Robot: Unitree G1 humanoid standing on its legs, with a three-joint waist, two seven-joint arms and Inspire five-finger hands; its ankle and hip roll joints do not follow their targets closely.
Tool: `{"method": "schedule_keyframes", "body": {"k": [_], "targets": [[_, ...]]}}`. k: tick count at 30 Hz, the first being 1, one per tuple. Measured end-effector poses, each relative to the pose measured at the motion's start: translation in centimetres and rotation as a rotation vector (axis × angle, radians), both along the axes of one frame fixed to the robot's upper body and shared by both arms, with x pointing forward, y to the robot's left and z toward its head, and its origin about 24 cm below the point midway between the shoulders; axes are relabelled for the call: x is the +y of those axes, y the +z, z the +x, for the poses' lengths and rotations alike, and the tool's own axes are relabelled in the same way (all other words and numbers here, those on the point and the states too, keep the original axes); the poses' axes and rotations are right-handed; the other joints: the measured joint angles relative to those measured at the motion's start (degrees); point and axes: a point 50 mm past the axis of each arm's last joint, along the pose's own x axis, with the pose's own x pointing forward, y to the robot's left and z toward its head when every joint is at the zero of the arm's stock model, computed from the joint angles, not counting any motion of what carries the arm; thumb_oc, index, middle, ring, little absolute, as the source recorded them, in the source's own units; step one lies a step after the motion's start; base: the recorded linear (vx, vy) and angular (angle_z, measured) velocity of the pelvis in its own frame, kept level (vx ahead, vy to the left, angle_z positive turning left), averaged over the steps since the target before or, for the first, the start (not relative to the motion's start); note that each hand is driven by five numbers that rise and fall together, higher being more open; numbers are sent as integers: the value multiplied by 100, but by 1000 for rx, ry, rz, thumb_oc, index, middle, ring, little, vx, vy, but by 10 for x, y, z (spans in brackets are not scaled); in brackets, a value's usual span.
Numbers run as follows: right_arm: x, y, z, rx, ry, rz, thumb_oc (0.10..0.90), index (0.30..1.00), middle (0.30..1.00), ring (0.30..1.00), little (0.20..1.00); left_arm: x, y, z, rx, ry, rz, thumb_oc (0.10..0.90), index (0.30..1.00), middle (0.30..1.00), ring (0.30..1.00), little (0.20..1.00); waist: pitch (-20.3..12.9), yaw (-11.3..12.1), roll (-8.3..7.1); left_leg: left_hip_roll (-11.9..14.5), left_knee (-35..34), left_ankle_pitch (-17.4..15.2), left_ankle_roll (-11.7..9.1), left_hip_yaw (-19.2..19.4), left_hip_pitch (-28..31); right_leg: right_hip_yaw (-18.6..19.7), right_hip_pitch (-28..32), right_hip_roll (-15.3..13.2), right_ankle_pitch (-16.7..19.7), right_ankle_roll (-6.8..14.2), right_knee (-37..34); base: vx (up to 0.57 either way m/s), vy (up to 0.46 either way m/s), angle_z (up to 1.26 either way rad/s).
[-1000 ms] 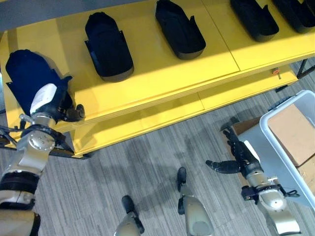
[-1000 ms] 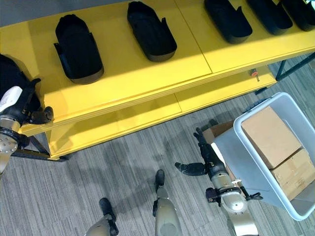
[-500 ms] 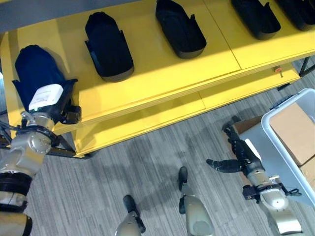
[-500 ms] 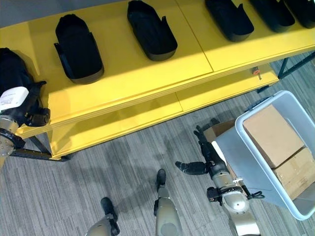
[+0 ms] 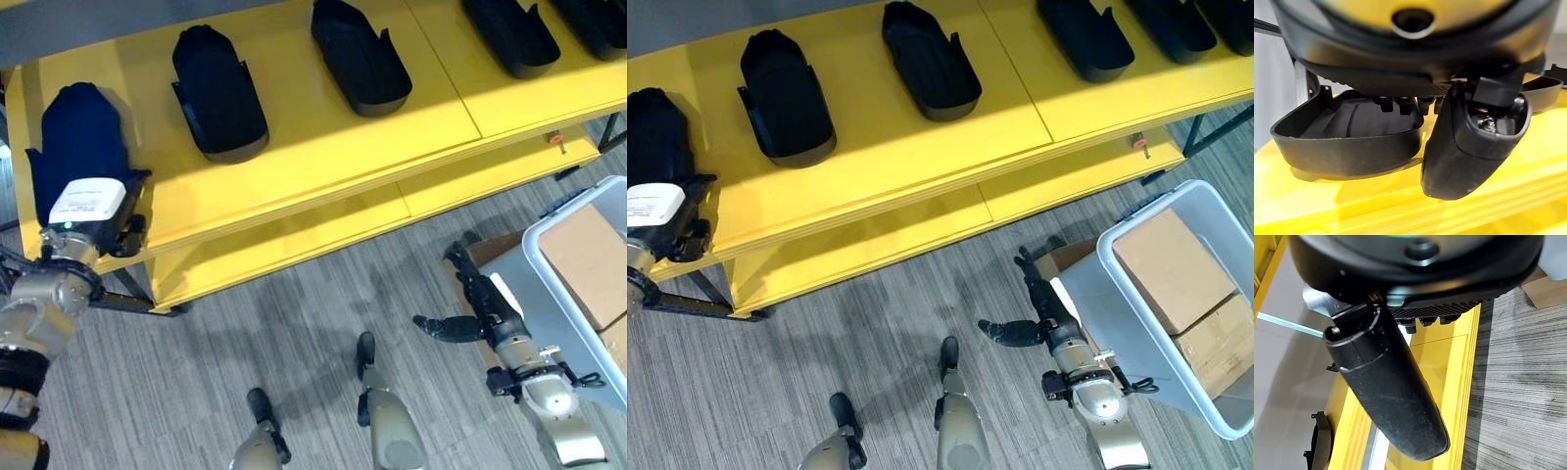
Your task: Move parts from the plastic box to the shelf.
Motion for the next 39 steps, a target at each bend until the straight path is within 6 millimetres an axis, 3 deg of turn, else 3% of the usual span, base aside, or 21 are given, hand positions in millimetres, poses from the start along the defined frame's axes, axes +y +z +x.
{"method": "schedule_keyframes", "body": {"k": [7,11,14,19,30,39], "targets": [[-1,2,1,-19,-11,0,900,1000,1000,1000,1000,5,-2,-3,-20,19,-71,900,1000,1000,1000,1000,-2,117,22,-5,-1,34,9,-4,16,-3,13,-6,20,-22,0,0,0,0],[-1,2,0,-21,-15,2,900,1000,1000,1000,1000,9,1,-9,-133,37,-273,900,1000,1000,1000,1000,-5,150,28,-12,-10,53,14,-26,19,-25,29,-14,24,-27,0,3,-3,3],[-5,4,0,-32,-41,10,900,1000,1000,1000,1000,10,1,-14,-318,50,-571,900,1000,1000,1000,1000,-6,187,48,-15,-11,60,18,-54,30,-39,48,-18,25,-27,0,1,-4,2],[-8,5,1,-43,-63,13,900,1000,1000,1000,1000,3,-5,-18,-372,20,-744,900,1000,1000,1000,1000,-8,242,50,-17,-18,66,19,-93,91,-63,131,-21,23,-26,-1,0,-4,3],[-5,8,5,-65,-69,39,900,1000,1000,1000,1000,-21,11,-25,-474,-157,-923,900,1000,1000,1000,1000,-15,271,62,-19,-23,64,23,-102,131,-70,170,-24,20,-19,-1,-1,-1,1],[-8,11,6,-71,-82,36,900,1000,1000,1000,1000,-20,-4,-40,-497,-137,-981,900,1000,1000,1000,1000,-30,294,92,-16,-27,66,24,-100,238,-68,268,-27,14,-20,-2,5,-16,0]]}}
